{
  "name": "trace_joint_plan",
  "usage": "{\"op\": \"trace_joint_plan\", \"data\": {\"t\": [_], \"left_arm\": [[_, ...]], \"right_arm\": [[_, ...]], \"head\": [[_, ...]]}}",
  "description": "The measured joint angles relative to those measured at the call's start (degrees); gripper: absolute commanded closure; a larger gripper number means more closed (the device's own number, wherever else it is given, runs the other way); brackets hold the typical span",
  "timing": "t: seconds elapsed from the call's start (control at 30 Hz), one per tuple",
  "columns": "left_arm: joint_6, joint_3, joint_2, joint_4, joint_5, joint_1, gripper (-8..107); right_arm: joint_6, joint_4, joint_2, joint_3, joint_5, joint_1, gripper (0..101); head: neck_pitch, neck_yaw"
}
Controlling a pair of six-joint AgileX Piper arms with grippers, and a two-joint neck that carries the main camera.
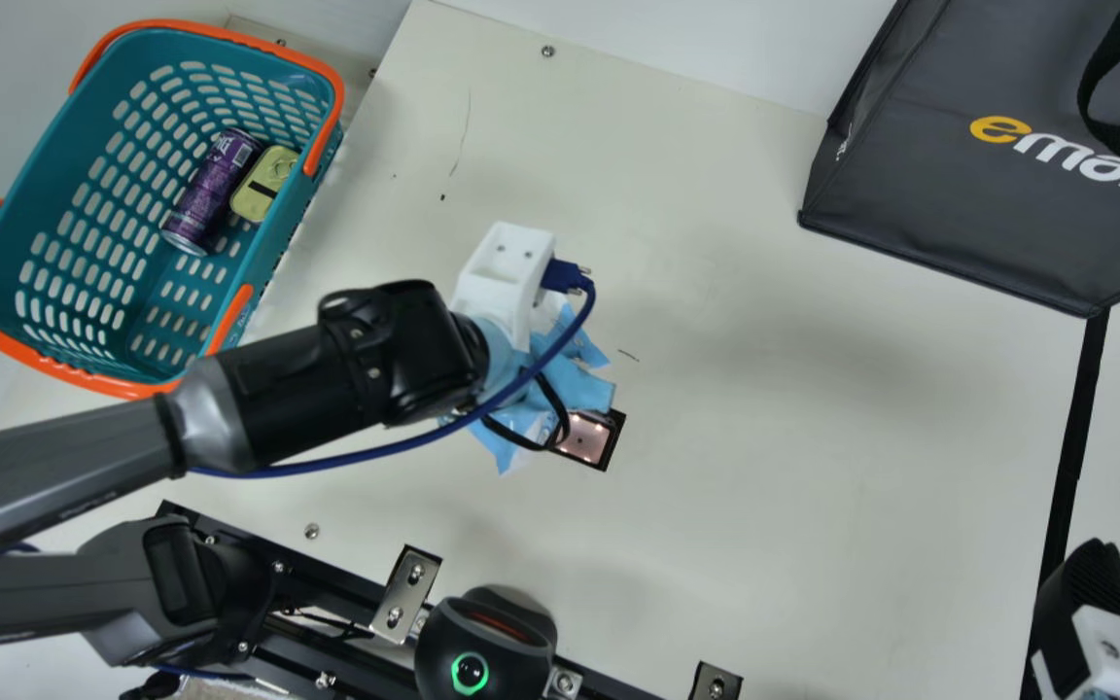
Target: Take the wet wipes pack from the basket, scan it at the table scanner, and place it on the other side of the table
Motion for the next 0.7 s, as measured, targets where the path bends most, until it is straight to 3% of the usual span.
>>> {"op": "trace_joint_plan", "data": {"t": [0.33, 0.7], "left_arm": [[-5.56, -1.98, 5.87, 0.81, -0.26, -3.86, 107], [-6.91, -3.75, 9.55, 0.66, 0.28, -4.96, 70]], "right_arm": [[0.0, 0.0, 0.0, 0.0, -0.04, 0.0, 6], [0.0, 0.0, 0.0, 0.0, -0.04, 0.0, 6]], "head": [[0.0, 0.0], [0.0, 0.0]]}}
